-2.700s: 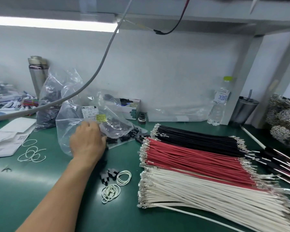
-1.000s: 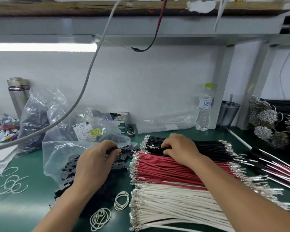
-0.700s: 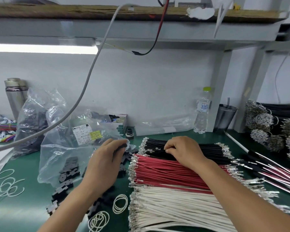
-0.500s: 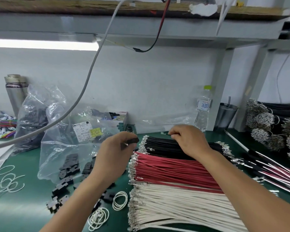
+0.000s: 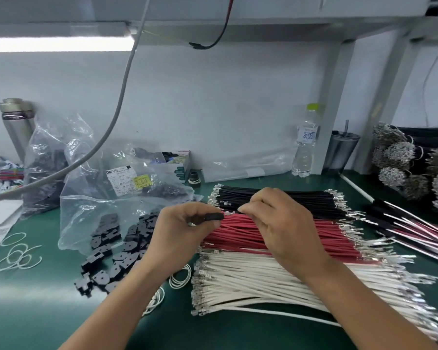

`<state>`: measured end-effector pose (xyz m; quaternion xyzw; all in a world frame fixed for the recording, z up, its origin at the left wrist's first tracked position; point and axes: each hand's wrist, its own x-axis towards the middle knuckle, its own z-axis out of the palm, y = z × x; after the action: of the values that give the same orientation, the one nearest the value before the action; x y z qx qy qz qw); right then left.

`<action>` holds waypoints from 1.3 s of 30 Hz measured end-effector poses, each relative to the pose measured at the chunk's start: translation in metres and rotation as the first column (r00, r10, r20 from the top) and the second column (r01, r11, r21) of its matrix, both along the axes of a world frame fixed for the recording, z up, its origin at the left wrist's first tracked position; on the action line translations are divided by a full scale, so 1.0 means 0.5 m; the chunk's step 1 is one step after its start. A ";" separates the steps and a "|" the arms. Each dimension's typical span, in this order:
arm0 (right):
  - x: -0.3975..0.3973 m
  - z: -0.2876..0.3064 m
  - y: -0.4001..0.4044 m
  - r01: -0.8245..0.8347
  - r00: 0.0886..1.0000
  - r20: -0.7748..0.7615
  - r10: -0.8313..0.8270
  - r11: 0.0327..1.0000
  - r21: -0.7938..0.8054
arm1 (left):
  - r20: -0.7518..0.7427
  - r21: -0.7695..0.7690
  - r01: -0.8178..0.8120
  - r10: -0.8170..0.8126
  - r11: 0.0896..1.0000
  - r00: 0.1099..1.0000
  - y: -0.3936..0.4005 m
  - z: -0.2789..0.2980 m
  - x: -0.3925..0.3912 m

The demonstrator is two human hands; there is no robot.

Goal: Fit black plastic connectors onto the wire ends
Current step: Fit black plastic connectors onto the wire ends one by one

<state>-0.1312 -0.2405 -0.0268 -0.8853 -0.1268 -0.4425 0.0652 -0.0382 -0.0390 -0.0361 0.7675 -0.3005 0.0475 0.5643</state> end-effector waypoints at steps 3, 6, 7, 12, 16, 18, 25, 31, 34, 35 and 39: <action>0.002 -0.004 0.004 -0.031 0.999 -0.033 0.032 0.999 0.038 | -0.004 -0.018 0.015 -0.015 1.000 1.000 -0.003 -0.002 -0.002; 0.003 -0.007 0.008 -0.035 0.999 -0.035 0.037 0.998 0.054 | -0.032 -0.038 0.033 -0.034 0.999 0.999 -0.005 -0.003 -0.004; 0.003 -0.007 0.009 -0.036 0.999 -0.031 0.037 0.998 0.057 | -0.036 -0.040 0.034 -0.035 0.999 0.999 -0.005 -0.003 -0.004; 0.000 -0.003 0.008 -0.040 0.998 -0.054 0.045 0.996 0.074 | -0.049 -0.043 0.037 -0.039 0.998 0.998 -0.007 -0.004 -0.003; 0.000 0.000 0.009 -0.062 0.996 -0.055 0.070 0.988 0.140 | -0.061 -0.057 0.051 -0.055 0.997 0.997 -0.005 -0.001 -0.007; 0.000 0.001 0.007 -0.070 0.996 -0.049 0.080 0.981 0.179 | -0.069 -0.070 0.053 -0.058 0.996 0.996 -0.005 0.000 -0.008; -0.002 0.002 0.011 -0.084 0.993 -0.065 0.099 0.974 0.213 | -0.060 -0.070 0.068 -0.073 0.995 0.996 -0.005 -0.002 -0.008; -0.007 0.005 0.012 -0.092 0.990 -0.084 0.111 0.975 0.205 | -0.064 -0.070 0.074 -0.078 0.995 0.995 -0.006 -0.005 -0.006; -0.008 0.004 0.016 -0.113 0.987 -0.092 0.132 0.975 0.190 | -0.025 -0.027 0.084 -0.084 0.996 0.996 -0.004 -0.005 -0.006; -0.008 0.003 0.019 -0.122 0.985 -0.096 0.143 0.973 0.197 | -0.013 -0.014 0.086 -0.086 0.996 0.996 -0.003 -0.003 -0.006; -0.008 -0.003 0.028 -0.141 0.972 -0.148 0.185 0.953 0.267 | 0.106 0.086 0.053 -0.062 0.995 0.992 0.001 0.003 -0.010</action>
<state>-0.1354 -0.2263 -0.0283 -0.8908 -0.1355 -0.3706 0.2256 -0.0432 -0.0384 -0.0346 0.7776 -0.3543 0.0602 0.5159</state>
